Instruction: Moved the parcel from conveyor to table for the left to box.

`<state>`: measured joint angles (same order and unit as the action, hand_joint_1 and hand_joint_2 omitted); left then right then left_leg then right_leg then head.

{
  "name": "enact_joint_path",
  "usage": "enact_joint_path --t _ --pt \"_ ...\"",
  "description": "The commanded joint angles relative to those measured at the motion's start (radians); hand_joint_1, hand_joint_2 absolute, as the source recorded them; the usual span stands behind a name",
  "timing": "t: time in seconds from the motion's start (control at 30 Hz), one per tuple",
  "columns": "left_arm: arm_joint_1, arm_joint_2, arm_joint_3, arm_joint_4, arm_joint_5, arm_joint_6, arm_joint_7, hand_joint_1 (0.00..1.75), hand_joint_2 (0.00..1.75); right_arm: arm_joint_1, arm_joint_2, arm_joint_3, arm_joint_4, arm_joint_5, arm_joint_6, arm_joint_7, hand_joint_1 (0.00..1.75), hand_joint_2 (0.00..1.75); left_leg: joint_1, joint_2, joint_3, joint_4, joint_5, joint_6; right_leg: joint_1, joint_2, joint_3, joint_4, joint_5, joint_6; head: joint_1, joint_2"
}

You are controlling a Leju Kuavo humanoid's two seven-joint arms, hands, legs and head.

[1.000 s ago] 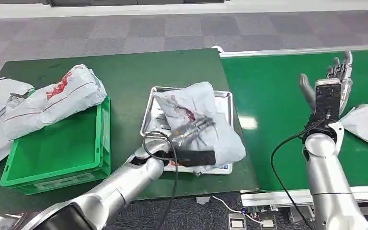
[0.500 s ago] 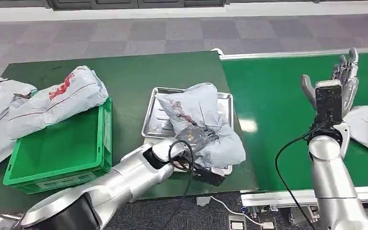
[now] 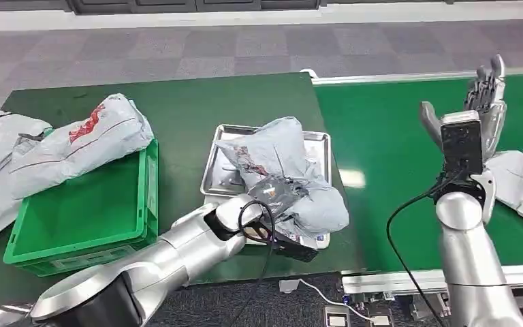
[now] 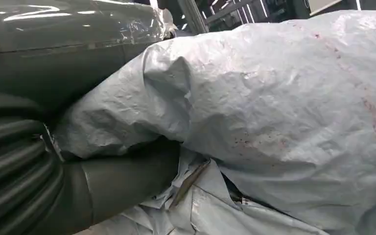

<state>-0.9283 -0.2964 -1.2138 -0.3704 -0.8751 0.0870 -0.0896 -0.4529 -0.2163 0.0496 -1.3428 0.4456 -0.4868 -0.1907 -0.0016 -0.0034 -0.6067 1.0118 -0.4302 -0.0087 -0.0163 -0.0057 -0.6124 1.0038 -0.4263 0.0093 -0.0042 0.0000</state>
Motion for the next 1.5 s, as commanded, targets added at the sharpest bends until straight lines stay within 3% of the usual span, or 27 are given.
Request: enact_joint_path --t 0.03,0.27,1.5 --pt "0.004 0.018 0.081 0.034 0.026 0.058 -0.025 1.75 1.75 -0.058 0.068 0.024 0.019 0.016 0.008 0.010 0.00 1.75 0.000 0.004 0.001 0.000 0.000 0.000 0.000 0.004 -0.001 0.000 0.001 0.000 0.000 0.000" --pt "-0.078 0.039 0.291 -0.058 0.135 0.175 -0.075 1.75 1.75 -0.086 0.078 0.013 0.054 0.016 0.032 0.013 0.00 1.75 0.001 0.002 -0.004 0.002 0.000 -0.001 0.001 0.003 -0.004 0.001 0.001 -0.001 0.000 0.000" --pt "-0.071 0.040 0.292 -0.064 0.133 0.175 -0.074 1.75 1.75 -0.084 0.079 0.013 0.052 0.016 0.032 0.013 0.00 1.75 0.001 0.002 -0.006 0.000 0.000 -0.001 0.001 0.003 -0.006 -0.001 0.001 -0.001 0.000 0.000"
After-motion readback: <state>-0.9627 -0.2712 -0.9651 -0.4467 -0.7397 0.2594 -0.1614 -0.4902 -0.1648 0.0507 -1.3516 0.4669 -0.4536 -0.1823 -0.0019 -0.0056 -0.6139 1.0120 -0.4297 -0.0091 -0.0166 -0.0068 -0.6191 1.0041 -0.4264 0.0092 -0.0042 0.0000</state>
